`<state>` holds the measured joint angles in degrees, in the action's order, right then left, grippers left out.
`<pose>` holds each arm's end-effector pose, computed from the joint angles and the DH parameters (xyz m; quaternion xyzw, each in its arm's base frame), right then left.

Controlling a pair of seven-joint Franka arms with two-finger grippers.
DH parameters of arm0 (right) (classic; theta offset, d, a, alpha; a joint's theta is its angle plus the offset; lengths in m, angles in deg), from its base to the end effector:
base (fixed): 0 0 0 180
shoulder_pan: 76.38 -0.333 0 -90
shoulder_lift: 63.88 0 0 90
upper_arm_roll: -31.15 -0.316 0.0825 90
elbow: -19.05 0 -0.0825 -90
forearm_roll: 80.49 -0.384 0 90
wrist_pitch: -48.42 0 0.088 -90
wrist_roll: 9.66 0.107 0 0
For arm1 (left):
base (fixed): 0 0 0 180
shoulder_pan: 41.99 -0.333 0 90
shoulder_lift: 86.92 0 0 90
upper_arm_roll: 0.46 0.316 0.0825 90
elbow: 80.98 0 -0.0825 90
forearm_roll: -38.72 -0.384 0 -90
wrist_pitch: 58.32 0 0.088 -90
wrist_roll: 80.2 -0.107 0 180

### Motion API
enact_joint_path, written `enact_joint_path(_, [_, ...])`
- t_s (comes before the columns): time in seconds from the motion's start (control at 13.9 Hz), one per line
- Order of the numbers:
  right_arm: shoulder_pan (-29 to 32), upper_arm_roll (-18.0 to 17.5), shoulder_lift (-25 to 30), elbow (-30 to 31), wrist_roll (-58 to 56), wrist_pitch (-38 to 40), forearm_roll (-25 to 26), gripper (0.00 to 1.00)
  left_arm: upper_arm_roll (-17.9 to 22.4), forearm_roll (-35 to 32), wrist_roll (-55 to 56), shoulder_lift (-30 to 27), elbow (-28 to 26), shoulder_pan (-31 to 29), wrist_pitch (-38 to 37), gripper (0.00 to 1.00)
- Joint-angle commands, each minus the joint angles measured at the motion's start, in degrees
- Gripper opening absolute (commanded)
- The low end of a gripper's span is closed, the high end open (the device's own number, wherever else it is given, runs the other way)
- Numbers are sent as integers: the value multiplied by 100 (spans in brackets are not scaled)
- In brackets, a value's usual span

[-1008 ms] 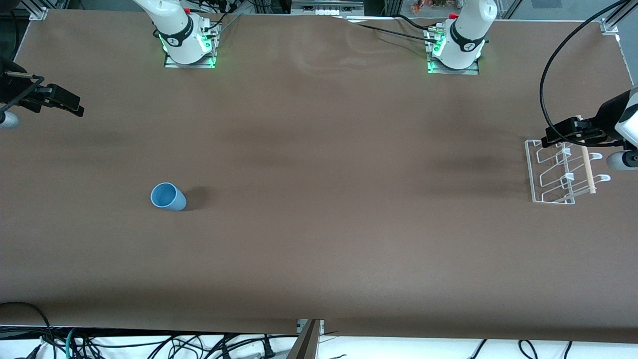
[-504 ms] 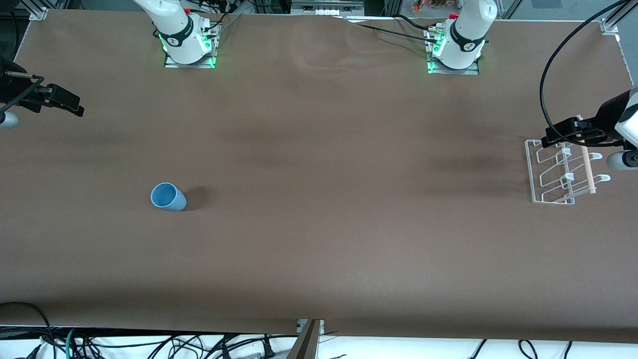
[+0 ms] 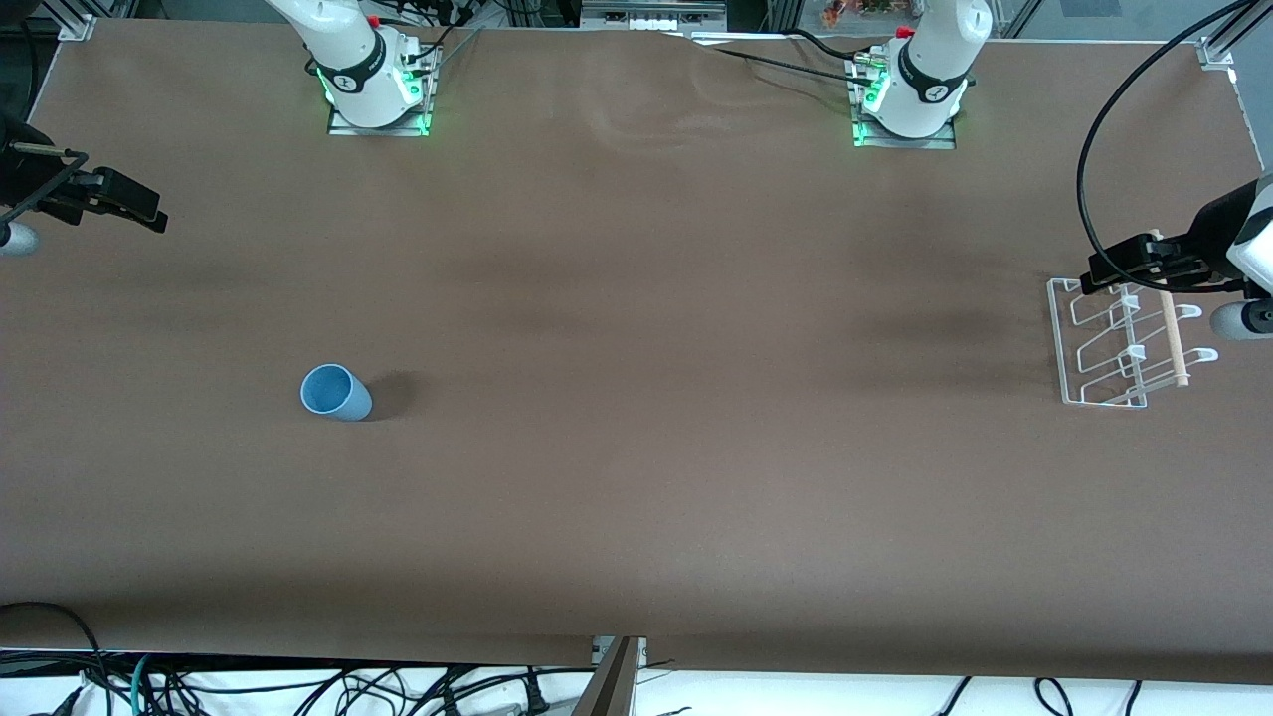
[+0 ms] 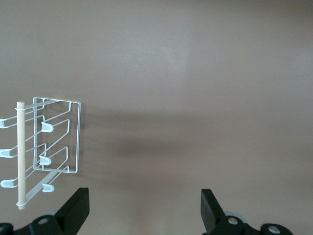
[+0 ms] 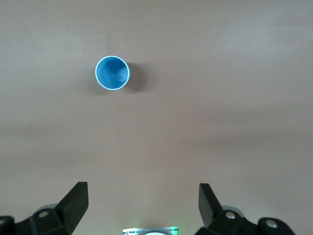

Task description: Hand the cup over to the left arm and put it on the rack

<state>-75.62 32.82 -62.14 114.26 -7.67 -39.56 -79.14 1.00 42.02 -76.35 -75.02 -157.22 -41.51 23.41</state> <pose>0.5379 -0.0256 0.5956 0.9981 -0.0383 -0.0479 0.0112 0.6025 0.0017 0.6042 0.9973 0.0394 -0.0565 0.0246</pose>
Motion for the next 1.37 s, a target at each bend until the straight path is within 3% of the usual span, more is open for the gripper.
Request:
enact_joint_path(0.0, [-15,44,-42,-125,4,89,-83,100,4,-93,-25,22,83,31,-35,100])
enact_joint_path(0.65, [-15,53,-165,-134,-49,53,14,100,-5,-93,-25,22,83,39,-35,100])
enact_joint_path(0.94, [-32,35,-709,-125,-32,-121,84,100,-5,-93,-25,22,83,39,-35,100])
enact_joint_path(1.3, [-50,26,-1561,6,30,-1069,14,100,4,-84,-34,40,91,31,-35,100])
